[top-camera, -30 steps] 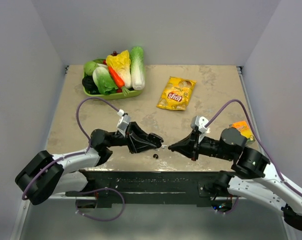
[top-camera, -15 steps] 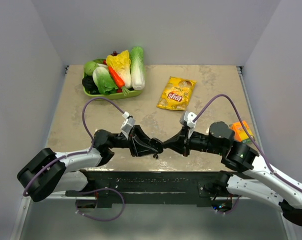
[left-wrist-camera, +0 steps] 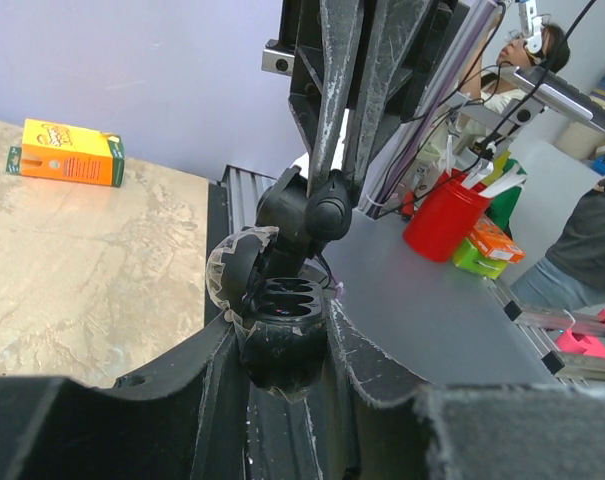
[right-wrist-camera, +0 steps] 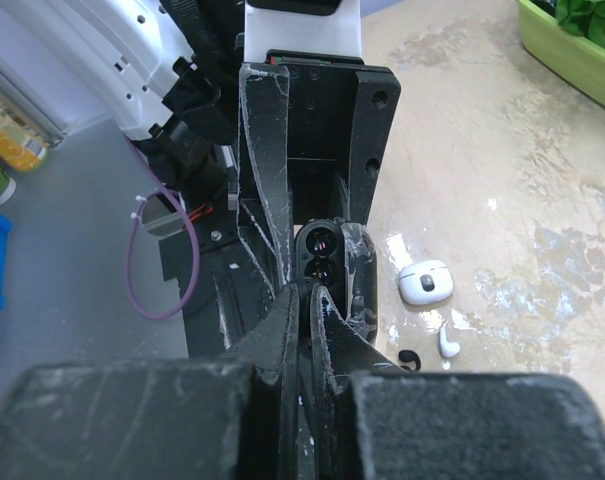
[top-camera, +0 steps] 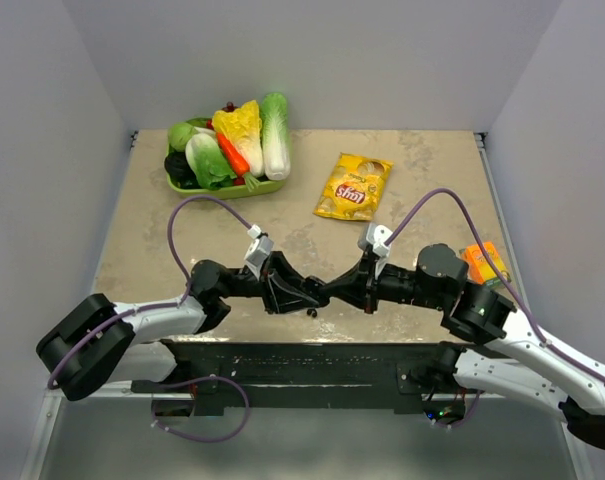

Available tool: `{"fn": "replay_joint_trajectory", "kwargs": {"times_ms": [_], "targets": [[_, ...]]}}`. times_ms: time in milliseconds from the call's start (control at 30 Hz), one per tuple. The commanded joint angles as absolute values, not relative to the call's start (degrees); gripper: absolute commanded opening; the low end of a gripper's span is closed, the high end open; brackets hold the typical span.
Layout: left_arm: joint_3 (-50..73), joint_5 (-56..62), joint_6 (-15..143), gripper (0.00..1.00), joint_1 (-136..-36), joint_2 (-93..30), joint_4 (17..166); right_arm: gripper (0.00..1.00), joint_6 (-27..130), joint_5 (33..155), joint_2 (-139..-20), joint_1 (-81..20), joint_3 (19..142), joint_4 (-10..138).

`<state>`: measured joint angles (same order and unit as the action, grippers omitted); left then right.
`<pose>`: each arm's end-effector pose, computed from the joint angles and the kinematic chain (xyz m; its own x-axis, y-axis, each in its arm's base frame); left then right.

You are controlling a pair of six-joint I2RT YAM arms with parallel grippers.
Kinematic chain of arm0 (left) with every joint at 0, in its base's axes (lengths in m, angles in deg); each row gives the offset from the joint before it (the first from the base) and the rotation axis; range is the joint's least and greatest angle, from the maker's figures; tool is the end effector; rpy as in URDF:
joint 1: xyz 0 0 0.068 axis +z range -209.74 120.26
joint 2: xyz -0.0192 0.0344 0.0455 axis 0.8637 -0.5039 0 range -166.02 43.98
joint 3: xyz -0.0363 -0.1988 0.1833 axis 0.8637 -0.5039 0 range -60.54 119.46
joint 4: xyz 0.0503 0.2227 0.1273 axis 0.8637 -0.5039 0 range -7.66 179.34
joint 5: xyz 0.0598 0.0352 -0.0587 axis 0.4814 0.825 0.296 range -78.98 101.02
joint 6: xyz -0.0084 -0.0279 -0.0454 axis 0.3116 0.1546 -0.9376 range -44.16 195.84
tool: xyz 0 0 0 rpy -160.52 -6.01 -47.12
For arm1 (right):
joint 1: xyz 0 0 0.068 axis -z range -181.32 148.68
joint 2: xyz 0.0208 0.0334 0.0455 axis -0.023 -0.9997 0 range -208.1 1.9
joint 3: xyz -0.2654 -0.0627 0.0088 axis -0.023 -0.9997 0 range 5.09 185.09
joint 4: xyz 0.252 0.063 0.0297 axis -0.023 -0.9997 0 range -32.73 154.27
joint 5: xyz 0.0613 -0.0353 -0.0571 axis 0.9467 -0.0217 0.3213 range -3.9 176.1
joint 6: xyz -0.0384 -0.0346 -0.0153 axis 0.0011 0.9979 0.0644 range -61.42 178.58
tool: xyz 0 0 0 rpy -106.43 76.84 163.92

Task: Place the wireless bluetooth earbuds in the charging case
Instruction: Insert the right earbud into the right side groove of the charging case.

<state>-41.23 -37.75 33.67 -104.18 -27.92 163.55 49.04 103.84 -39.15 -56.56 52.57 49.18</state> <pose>0.1419 -0.1767 0.2422 -0.4501 -0.1784 -0.8750 0.8885 -0.1872 -0.4189 0.0848 0.1412 0.3576 -0.2427 -0.0731 -0.9673 -0.9269 0.3119 0.2090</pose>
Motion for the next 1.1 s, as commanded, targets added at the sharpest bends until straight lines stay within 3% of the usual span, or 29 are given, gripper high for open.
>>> {"fn": "replay_joint_trajectory", "kwargs": {"times_ms": [0,1067], "targets": [[-38.92,-36.26,35.94,0.0,-104.48,-27.74,198.15,0.0,48.56,104.47,-38.09,-57.13,52.11,50.56],[-37.16,-36.0,35.76,0.0,-105.27,-25.72,198.06,0.0,48.73,97.09,-38.79,-58.71,51.93,48.8]]}}
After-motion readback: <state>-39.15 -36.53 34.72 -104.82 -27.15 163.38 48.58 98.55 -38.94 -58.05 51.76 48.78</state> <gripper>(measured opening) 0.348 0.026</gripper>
